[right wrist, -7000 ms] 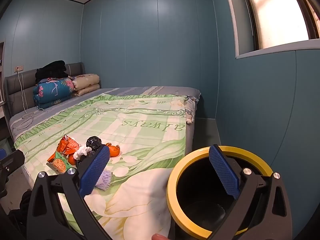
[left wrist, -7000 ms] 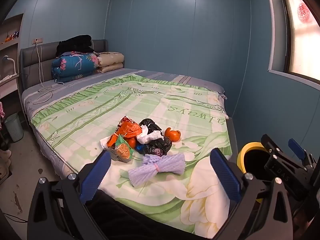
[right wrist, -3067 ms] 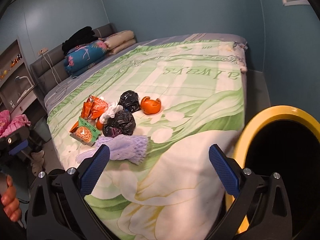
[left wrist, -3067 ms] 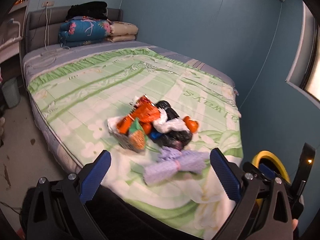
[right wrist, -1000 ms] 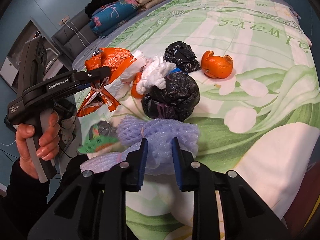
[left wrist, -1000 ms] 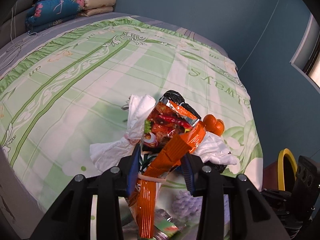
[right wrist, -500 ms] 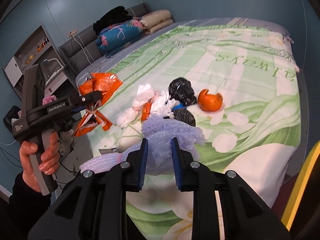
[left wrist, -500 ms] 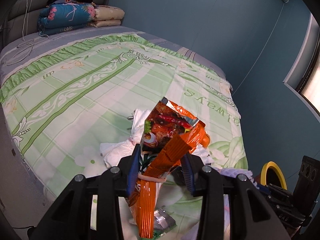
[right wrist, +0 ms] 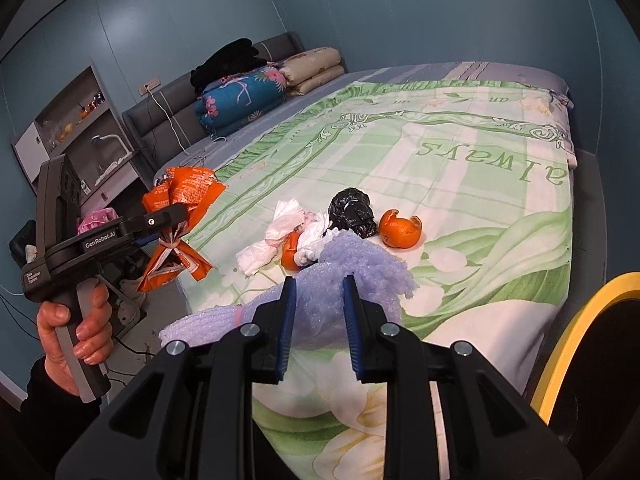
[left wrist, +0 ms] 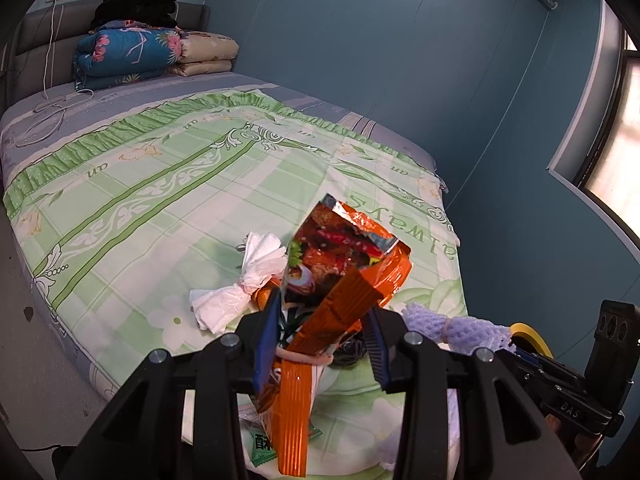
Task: Collect trash
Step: 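Close the left tool on the orange bag while the right tool grasps the lavender foam net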
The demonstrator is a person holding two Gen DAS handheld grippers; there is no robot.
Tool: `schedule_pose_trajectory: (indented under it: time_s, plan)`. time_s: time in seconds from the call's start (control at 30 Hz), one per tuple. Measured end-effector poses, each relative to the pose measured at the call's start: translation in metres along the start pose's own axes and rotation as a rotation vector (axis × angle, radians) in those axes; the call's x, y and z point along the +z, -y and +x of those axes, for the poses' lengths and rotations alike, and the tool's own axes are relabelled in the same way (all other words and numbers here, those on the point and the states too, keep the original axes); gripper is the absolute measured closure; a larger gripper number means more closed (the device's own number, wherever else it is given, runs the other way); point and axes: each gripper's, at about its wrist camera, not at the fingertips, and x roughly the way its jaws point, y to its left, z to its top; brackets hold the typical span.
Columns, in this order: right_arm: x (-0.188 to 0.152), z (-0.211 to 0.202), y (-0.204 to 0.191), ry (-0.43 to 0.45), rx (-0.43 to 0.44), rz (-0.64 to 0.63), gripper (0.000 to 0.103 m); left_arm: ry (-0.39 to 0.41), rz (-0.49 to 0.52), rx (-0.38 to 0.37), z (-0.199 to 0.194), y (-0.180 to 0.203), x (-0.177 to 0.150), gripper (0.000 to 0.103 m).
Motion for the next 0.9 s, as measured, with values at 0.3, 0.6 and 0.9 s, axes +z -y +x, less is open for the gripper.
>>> schedule_pose_trajectory:
  time_s: [0.3, 0.6, 0.9]
  plan:
    - [0.007, -0.022, 0.008, 0.053, -0.008, 0.014, 0.081, 0.013, 0.014, -0.003, -0.007, 0.011, 0.002, 0.067]
    - [0.014, -0.053, 0.014, 0.126, -0.036, -0.002, 0.081, 0.035, 0.054, -0.027, -0.017, 0.039, -0.001, 0.066]
    - [0.016, -0.083, 0.026, 0.188, -0.079, 0.0, 0.081, 0.052, 0.087, -0.064, -0.028, 0.068, -0.005, 0.066]
